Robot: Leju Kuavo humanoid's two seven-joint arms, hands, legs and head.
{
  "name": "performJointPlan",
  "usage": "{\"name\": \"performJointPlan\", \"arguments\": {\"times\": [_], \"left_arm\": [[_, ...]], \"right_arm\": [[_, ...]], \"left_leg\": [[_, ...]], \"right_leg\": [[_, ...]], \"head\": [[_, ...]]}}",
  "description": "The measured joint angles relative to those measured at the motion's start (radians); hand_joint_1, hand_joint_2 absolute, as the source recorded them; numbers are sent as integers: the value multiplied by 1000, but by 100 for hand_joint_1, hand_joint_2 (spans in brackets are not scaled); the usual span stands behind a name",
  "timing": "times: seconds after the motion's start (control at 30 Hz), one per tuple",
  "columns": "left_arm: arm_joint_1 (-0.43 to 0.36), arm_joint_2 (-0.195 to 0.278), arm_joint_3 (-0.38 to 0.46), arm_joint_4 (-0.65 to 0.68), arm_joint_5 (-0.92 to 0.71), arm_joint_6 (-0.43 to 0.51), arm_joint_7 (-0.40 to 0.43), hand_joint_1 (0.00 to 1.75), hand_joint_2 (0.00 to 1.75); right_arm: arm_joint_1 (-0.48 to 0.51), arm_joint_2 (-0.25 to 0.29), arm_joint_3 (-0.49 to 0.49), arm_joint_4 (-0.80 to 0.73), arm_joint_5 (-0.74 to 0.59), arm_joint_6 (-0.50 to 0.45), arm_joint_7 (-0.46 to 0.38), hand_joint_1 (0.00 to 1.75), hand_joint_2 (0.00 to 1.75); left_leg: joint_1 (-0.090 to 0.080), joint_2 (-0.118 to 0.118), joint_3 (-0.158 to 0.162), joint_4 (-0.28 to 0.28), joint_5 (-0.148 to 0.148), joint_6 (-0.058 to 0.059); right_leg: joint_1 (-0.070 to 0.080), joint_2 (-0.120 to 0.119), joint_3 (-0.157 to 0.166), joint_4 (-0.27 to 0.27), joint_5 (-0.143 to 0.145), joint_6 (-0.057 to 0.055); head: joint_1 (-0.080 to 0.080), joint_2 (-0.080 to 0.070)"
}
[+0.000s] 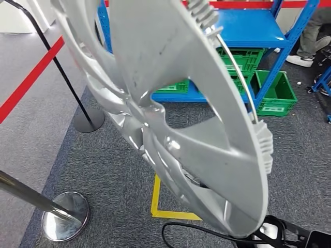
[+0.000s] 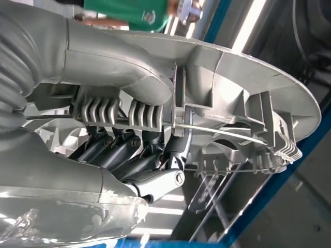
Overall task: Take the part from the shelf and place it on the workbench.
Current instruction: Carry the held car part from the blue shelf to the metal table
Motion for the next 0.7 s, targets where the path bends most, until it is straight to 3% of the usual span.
{"name": "performJointPlan", "arguments": {"times": [0.03,0.1,0.13,0.17,0.2,0.27,0.33,0.37,0.4,0.43,0.47,0.5,0.53,0.6,0.63,0.67,0.7], "left_arm": [[1,-1,0,0,0,0,0,0,175],[1,-1,0,0,0,0,0,0,175],[1,-1,0,0,0,0,0,0,175],[1,-1,0,0,-1,0,0,0,175],[1,-2,0,0,-2,-1,0,0,175],[0,-3,0,0,-5,-3,0,0,175],[1,-2,-1,0,-9,-4,-1,0,175],[1,0,-1,-1,-11,-4,-2,0,175],[2,1,-2,-1,-12,-5,-4,0,175],[3,2,-2,-1,-13,-5,-5,0,175],[5,1,-3,-1,-14,-6,-8,0,175],[6,1,-4,-1,-15,-6,-9,0,175],[7,1,-5,-1,-16,-6,-11,0,175],[7,0,-6,-1,-18,-6,-13,0,175],[6,1,-7,-1,-19,-6,-13,0,175],[5,1,-8,-1,-19,-6,-14,0,175],[5,1,-9,-1,-19,-6,-14,0,175]], "right_arm": [[1,0,0,-1,0,0,0,175,175],[2,0,0,-2,1,0,-2,175,175],[2,0,0,-2,2,0,-3,175,175],[3,0,0,-3,2,-1,-4,175,175],[4,0,0,-4,0,-2,-6,175,175],[5,0,0,-9,-7,-3,-9,175,175],[3,0,0,-15,-15,-5,-9,175,175],[1,0,0,-18,-16,-7,-8,175,175],[1,0,0,-20,-13,-9,-8,175,175],[1,0,-1,-21,-8,-11,-8,175,175],[1,0,-1,-21,-3,-13,-7,175,175],[2,0,-1,-22,1,-14,-7,175,175],[2,0,-1,-23,3,-15,-6,175,175],[3,0,0,-26,5,-17,-6,175,175],[5,0,0,-27,5,-18,-6,175,175],[6,0,0,-27,5,-19,-7,175,175],[7,0,0,-27,5,-19,-7,175,175]], "left_leg": [[3,1,-11,-2,13,3],[5,1,-39,-2,38,8],[5,1,-55,-1,52,8],[5,1,-73,0,65,6],[5,1,-90,1,79,4],[7,1,-123,7,103,-3],[6,0,-144,17,122,-11],[5,-1,-149,21,131,-15],[4,-2,-153,22,140,-19],[5,-1,-157,23,148,-23],[6,-2,-163,28,140,-29],[7,-2,-171,45,113,-35],[9,-2,-184,80,67,-42],[12,-3,-214,205,-45,-52],[13,-3,-224,269,-77,-54],[14,-3,-224,313,-84,-55],[15,-3,-209,327,-68,-55]], "right_leg": [[0,1,-15,36,-44,6],[-4,1,-50,168,-152,16],[-5,1,-59,234,-177,19],[-5,1,-56,277,-177,21],[-6,1,-35,285,-155,23],[-8,1,62,194,-107,27],[-8,1,176,41,-129,25],[-7,2,206,-8,-149,19],[-5,3,215,-30,-158,10],[-5,3,204,-27,-152,-3],[-6,2,194,-26,-143,-13],[-7,1,183,-25,-132,-24],[-8,0,169,-25,-118,-32],[-8,1,138,-24,-90,-38],[-8,1,120,-23,-76,-38],[-8,0,102,-23,-62,-37],[-8,0,85,-22,-50,-35]], "head": [[1,0],[3,0],[3,0],[3,0],[3,0],[3,0],[3,0],[3,0],[3,0],[2,0],[2,0],[0,0],[-3,0],[-6,0],[-7,0],[-6,0],[-7,0]]}}
